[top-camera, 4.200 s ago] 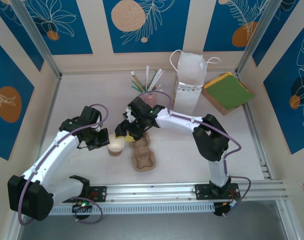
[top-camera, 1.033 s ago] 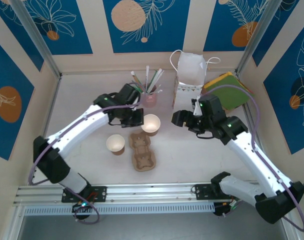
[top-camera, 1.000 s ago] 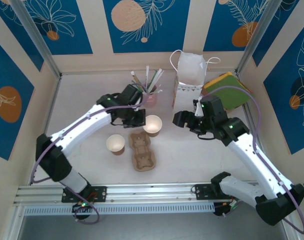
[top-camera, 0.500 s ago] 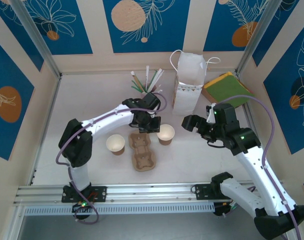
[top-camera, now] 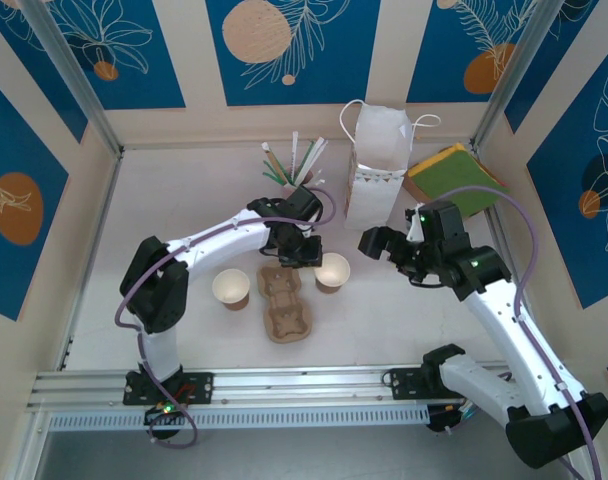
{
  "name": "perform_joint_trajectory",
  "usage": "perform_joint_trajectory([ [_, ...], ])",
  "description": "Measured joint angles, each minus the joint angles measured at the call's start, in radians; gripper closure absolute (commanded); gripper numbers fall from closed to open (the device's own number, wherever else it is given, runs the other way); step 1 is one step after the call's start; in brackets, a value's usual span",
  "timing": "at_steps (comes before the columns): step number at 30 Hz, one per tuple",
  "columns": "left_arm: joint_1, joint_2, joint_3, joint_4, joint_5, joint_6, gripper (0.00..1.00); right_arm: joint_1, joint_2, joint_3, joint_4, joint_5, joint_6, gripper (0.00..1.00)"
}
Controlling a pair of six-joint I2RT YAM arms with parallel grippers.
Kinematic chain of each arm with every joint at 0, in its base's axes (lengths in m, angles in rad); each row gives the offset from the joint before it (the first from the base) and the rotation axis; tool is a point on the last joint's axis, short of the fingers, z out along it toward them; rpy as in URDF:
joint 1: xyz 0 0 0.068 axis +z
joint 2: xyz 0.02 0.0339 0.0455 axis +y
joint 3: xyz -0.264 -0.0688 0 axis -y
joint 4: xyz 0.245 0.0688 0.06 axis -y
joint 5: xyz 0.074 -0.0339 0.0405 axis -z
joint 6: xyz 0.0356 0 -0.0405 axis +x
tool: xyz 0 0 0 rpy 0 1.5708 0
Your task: Pack the takeout coffee
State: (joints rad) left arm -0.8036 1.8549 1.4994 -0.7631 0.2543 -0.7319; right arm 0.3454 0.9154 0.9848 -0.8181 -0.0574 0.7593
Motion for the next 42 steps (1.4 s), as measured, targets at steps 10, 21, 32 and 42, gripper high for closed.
perform_joint_trajectory([
  [10, 0.009, 0.0, 0.013, -0.03, -0.006, 0.025, 0.54, 0.024, 0.058, 0.003, 0.038, -0.01, 0.0, 0.01],
  [21, 0.142, -0.053, 0.035, -0.102, -0.14, 0.08, 0.54, 0.175, 0.163, 0.097, 0.071, 0.033, -0.011, 0.01],
  [32, 0.318, 0.008, 0.083, -0.151, -0.324, 0.153, 0.67, 0.314, 0.319, 0.214, 0.093, 0.097, -0.056, 0.01],
  [42, 0.337, 0.197, 0.17, -0.166, -0.354, 0.194, 0.77, 0.318, 0.362, 0.259, 0.092, 0.115, -0.093, 0.01],
])
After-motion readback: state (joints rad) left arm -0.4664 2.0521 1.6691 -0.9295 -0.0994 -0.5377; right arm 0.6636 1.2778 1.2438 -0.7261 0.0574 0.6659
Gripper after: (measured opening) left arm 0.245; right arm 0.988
